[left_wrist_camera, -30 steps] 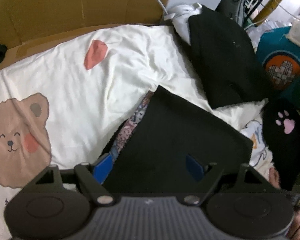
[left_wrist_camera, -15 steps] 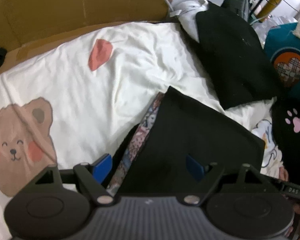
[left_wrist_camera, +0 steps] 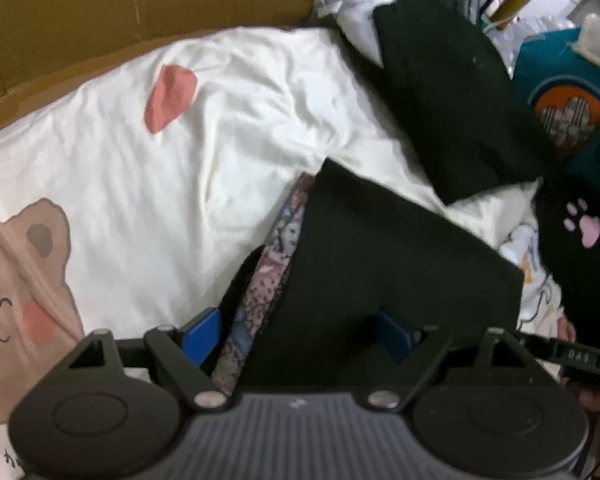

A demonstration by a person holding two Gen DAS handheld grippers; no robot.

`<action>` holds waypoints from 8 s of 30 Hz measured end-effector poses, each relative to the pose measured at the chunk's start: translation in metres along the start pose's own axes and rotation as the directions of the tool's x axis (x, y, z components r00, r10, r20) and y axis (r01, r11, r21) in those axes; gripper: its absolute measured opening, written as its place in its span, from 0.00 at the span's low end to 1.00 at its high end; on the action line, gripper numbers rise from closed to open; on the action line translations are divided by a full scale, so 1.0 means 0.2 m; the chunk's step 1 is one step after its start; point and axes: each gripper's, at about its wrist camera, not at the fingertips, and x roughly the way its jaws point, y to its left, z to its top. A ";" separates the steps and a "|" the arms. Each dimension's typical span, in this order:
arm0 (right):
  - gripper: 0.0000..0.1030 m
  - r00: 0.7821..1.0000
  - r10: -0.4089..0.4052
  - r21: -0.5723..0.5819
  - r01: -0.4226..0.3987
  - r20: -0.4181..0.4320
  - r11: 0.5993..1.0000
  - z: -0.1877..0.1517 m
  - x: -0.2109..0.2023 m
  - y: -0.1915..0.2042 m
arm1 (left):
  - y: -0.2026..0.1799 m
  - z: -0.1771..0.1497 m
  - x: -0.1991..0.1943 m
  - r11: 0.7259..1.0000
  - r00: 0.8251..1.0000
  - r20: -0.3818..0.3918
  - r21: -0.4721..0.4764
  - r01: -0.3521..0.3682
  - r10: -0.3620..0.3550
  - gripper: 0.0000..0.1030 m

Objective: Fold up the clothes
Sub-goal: 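Slide the left gripper onto the trousers' lined edge and close it, then close the right gripper on the trousers' knit corner, then lift the folded trousers off the sheet with both grippers, then carry the held trousers sideways with both grippers, keeping them folded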

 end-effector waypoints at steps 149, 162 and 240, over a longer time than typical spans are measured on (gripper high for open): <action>0.11 0.990 0.141 -0.782 -0.087 0.001 0.617 0.49 -1.20 1.70 | -0.54 -0.49 -1.65 0.868 0.734 0.587 -0.496 -0.006 0.341 0.29; 0.11 0.979 0.200 -0.822 -0.135 -0.027 0.553 0.64 -1.43 1.75 | -0.72 -0.48 -1.75 0.859 0.696 0.614 -0.513 -0.008 0.373 0.29; 0.11 0.980 0.087 -0.821 0.102 0.181 0.562 1.44 -1.11 1.02 | -0.91 0.23 -0.83 0.939 0.737 0.674 -0.281 0.198 0.046 0.29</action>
